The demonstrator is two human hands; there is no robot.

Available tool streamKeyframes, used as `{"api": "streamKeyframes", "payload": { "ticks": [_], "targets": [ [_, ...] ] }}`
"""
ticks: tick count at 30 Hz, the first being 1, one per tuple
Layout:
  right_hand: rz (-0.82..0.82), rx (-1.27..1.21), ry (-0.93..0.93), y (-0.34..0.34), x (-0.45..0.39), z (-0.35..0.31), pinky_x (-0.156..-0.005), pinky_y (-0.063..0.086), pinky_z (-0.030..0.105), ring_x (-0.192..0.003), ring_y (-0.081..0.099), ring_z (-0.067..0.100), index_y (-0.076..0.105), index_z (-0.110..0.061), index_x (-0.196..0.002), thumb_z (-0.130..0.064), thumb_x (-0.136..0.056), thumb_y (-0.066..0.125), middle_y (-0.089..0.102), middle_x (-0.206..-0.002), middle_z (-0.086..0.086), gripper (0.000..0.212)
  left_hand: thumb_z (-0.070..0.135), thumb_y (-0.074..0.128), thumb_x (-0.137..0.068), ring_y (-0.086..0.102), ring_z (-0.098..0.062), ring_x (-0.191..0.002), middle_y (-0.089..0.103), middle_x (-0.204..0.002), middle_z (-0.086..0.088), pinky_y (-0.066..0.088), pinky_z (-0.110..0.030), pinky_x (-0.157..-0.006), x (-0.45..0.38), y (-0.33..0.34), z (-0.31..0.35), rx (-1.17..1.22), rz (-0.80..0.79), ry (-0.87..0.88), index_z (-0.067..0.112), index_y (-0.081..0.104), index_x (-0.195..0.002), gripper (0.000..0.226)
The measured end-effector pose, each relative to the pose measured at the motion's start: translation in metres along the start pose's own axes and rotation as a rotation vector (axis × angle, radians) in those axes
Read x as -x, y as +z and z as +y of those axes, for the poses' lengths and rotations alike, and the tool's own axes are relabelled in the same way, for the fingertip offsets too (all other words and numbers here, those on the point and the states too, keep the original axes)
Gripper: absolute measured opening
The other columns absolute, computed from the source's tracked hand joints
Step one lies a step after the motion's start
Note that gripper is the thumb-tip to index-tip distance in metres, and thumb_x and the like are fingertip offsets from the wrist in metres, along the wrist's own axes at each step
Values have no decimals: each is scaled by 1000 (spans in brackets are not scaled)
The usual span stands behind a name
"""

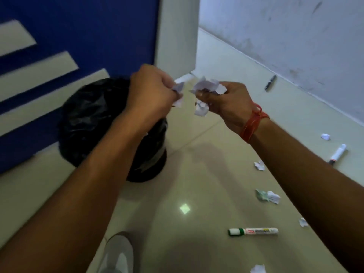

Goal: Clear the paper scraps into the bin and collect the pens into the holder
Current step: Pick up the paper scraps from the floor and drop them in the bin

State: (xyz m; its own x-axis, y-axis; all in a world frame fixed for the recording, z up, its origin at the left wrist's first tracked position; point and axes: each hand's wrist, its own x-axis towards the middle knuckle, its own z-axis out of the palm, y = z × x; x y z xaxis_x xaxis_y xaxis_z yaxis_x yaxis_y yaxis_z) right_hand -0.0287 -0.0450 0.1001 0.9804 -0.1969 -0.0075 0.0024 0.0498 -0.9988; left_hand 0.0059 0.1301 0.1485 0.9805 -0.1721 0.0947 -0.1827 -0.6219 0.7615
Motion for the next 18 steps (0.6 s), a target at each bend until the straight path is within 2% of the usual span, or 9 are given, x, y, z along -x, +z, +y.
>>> {"api": "streamKeyframes", "payload": {
  "ticks": [1,3,5,7,8,10,13,16,18],
  "targets": [
    [-29,43,-42,19,-6,-7,-64,54,29,-65,63,21,73,7,-83,-1,-80,73,66,-68,14,9,27,82,-77,63,-9,-61,67,-63,0,47,-20,-59,-3,-20,-11,-97,8,-49,13,78,-74,15],
    [-87,165,-127,51,-15,-16,-62,53,29,-64,61,17,72,9,-80,-6,-77,78,65,-69,13,16,25,84,-77,69,-16,-75,70,-73,-3,50,-23,-70,-7,-50,-29,-244,-10,-193,15,78,-79,11],
    [-155,369,-187,77,-21,-23,-60,48,27,-64,58,13,74,-2,-74,-13,-74,80,65,-67,7,12,20,84,-76,70,-22,-89,75,-89,-7,54,-32,-84,-9,-67,-43,-307,-60,-331,15,80,-88,14],
    [-229,606,-219,98,-26,-25,-61,44,24,-68,58,15,75,-10,-76,-18,-75,78,66,-71,4,8,14,85,-74,71,-24,-89,76,-90,-7,57,-39,-89,-9,-77,-58,-325,-112,-405,17,80,-85,13],
    [-264,731,-244,108,-27,-26,-63,43,22,-73,60,17,76,-13,-82,-19,-75,77,68,-75,3,10,11,86,-72,72,-25,-85,76,-88,-8,59,-39,-87,-8,-79,-66,-343,-150,-428,18,81,-82,14],
    [-323,922,-302,120,-26,-26,-78,46,22,-87,63,18,74,-18,-104,-22,-77,74,71,-91,0,27,11,87,-68,71,-26,-76,75,-84,-12,61,-39,-79,-5,-80,-72,-393,-215,-456,17,80,-79,15],
    [-414,1012,-343,127,-19,-30,-94,52,40,-105,64,28,56,-19,-132,-21,-77,73,70,-114,7,57,9,86,-70,72,-31,-73,73,-87,-17,63,-40,-69,-3,-83,-69,-411,-253,-500,8,76,-90,22],
    [-382,972,-352,120,-16,-35,-92,54,41,-98,66,24,55,-19,-132,-15,-73,75,70,-107,5,62,2,83,-76,68,-33,-81,67,-104,-17,60,-38,-59,-6,-93,-51,-423,-307,-527,4,69,-108,34],
    [-300,797,-295,107,-16,-38,-85,57,38,-86,70,19,62,-18,-122,-13,-70,76,73,-95,3,54,2,81,-77,68,-34,-77,67,-102,-19,61,-41,-61,-10,-97,-35,-466,-308,-469,1,68,-109,34]
  ]
}}
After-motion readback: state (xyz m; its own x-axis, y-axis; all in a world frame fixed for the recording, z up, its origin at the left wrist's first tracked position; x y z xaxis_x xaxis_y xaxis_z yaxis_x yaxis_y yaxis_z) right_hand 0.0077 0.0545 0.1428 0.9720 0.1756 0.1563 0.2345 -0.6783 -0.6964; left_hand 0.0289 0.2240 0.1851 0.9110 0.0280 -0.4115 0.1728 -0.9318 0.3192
